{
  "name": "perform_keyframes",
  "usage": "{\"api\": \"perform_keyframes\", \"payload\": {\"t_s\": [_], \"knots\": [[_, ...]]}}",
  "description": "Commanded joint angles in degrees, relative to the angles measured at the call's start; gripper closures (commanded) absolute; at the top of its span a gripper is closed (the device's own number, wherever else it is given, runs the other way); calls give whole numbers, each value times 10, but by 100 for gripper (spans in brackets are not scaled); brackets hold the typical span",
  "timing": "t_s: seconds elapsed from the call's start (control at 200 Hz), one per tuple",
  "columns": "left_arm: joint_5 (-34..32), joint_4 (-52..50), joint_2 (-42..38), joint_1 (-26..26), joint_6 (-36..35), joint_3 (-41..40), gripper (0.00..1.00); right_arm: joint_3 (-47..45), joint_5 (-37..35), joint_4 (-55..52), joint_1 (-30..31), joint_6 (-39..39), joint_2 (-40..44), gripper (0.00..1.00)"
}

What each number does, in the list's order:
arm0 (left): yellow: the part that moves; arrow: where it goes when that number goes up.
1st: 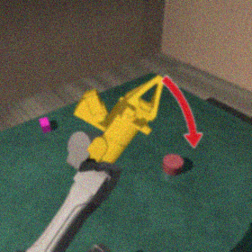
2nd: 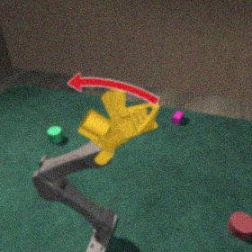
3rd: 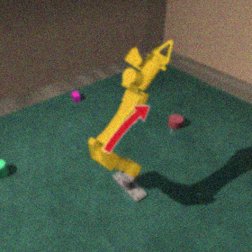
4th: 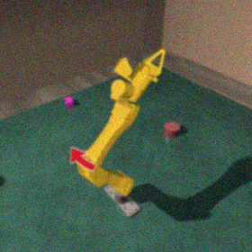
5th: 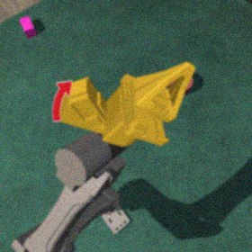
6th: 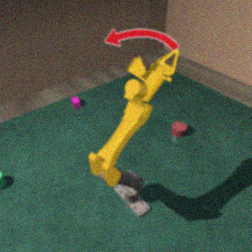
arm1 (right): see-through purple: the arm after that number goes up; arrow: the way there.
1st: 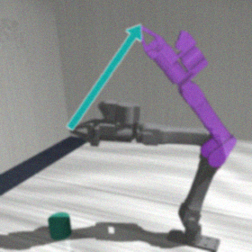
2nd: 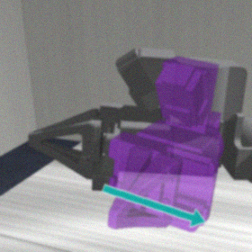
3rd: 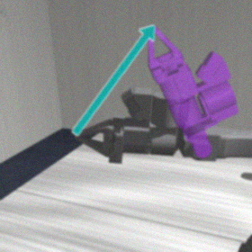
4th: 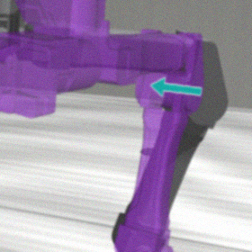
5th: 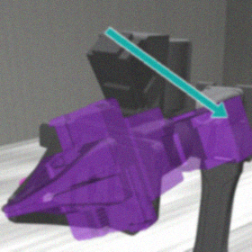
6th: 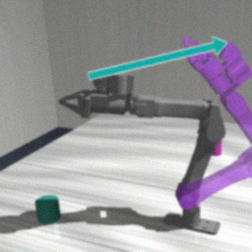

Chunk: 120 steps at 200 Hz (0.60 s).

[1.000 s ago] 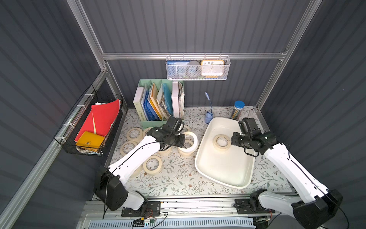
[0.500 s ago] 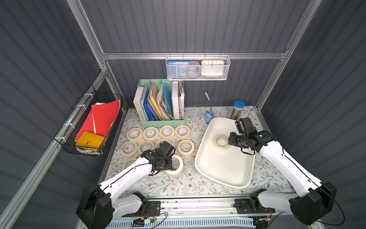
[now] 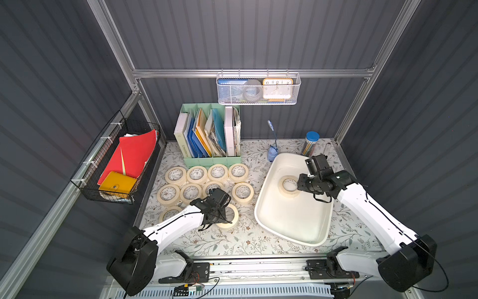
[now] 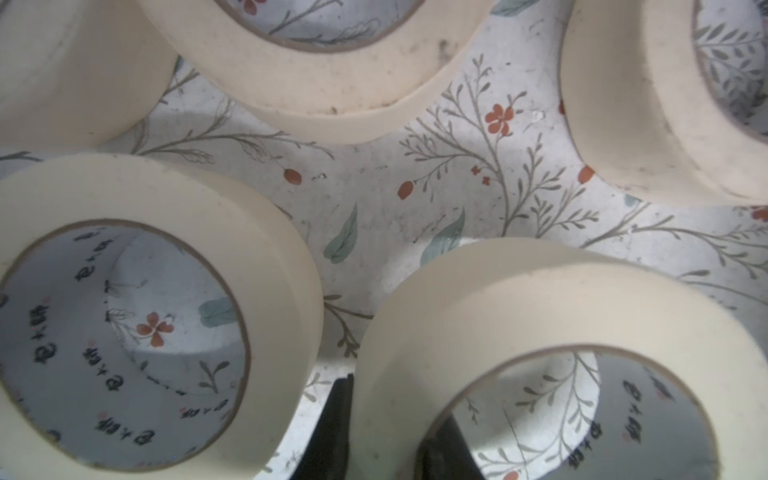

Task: Take out the art tape in the storage box
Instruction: Place the art tape at the center of the board.

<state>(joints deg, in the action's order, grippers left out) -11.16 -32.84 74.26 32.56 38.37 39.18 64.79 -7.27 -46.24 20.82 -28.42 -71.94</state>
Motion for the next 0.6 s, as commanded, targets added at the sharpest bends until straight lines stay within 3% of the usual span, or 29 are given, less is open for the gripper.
{"api": "perform_keyframes", "payload": {"t_s": [0.0, 0.42, 0.48, 0.595], "knots": [[-39, -13, 10, -5, 29, 1, 100, -14, -21, 1, -6, 3, -9, 49], [-68, -35, 10, -19, 53, -20, 100, -40, 11, 82, -62, 14, -103, 49], [-72, -39, 11, -20, 54, -21, 90, -33, 19, 85, -69, 17, -127, 49], [-75, -41, 7, -20, 53, -18, 56, -17, 31, 92, -76, 19, -174, 49]]}}
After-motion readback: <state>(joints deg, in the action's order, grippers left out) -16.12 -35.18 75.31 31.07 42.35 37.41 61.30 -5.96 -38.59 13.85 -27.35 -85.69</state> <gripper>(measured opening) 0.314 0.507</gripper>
